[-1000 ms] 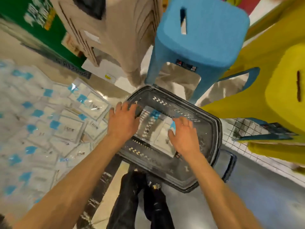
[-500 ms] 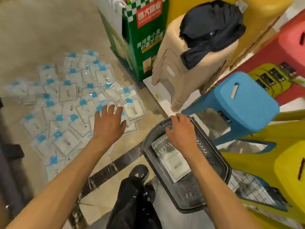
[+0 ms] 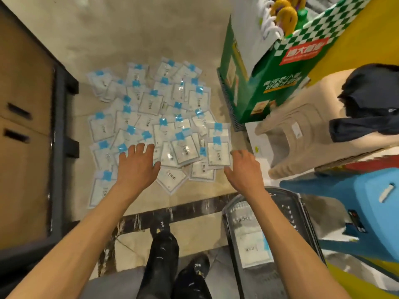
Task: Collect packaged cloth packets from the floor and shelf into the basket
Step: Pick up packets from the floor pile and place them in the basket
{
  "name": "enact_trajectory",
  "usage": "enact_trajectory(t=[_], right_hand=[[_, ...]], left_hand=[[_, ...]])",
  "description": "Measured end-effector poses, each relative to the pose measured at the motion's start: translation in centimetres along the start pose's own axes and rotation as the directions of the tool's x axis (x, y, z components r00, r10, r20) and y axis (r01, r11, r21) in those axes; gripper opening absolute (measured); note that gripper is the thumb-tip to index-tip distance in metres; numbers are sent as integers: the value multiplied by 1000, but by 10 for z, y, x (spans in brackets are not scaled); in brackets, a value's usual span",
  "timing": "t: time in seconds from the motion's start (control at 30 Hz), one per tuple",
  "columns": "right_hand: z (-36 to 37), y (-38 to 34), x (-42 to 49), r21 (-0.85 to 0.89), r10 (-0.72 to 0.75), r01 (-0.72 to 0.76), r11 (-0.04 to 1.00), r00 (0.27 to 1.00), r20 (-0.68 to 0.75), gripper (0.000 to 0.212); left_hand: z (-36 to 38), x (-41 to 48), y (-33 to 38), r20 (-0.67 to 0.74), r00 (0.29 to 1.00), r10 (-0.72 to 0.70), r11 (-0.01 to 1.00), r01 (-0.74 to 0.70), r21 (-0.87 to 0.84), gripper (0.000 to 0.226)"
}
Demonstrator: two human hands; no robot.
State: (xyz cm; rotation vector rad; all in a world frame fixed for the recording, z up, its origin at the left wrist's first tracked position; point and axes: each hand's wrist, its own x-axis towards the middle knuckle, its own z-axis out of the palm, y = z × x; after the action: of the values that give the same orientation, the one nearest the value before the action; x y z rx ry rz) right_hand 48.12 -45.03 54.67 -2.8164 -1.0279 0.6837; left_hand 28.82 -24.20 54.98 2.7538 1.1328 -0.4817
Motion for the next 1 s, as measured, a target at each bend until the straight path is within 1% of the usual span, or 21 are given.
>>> enact_trajectory(t=[0.1, 0.2, 0.37, 0.47, 0.53, 0.7, 0.87, 1.0], right_hand=[[6, -26, 27, -22, -27, 28, 999, 1000, 12, 53], [13, -51, 55, -24, -25, 26, 999, 999, 35, 53], [29, -90, 102, -52, -17, 22, 998, 994, 104, 53], [47, -109, 139, -47, -27, 32, 998, 994, 104, 53], [62, -117, 161, -52, -10, 17, 998, 991, 131, 54], [114, -127, 212, -87, 20, -3, 996, 981, 191, 54], [180, -118, 275, -84, 7, 9, 996, 982, 188, 51], [242, -99, 329, -69, 14, -2, 998, 985, 175, 53]], left_hand=[[3, 20, -25, 32, 999, -32, 999, 33, -27, 59], [8, 44, -47, 61, 997, -52, 997, 55, -52, 58], [25, 90, -78, 154, 987, -42, 996, 54, -71, 56], [45, 124, -93, 152, 988, -21, 996, 33, -81, 55], [59, 145, -101, 202, 979, -14, 993, 37, -108, 54], [113, 189, -115, 220, 975, -35, 985, 71, -157, 54], [182, 238, -120, 235, 971, -48, 984, 87, -158, 54], [245, 281, -118, 229, 972, -58, 970, 109, -219, 51]])
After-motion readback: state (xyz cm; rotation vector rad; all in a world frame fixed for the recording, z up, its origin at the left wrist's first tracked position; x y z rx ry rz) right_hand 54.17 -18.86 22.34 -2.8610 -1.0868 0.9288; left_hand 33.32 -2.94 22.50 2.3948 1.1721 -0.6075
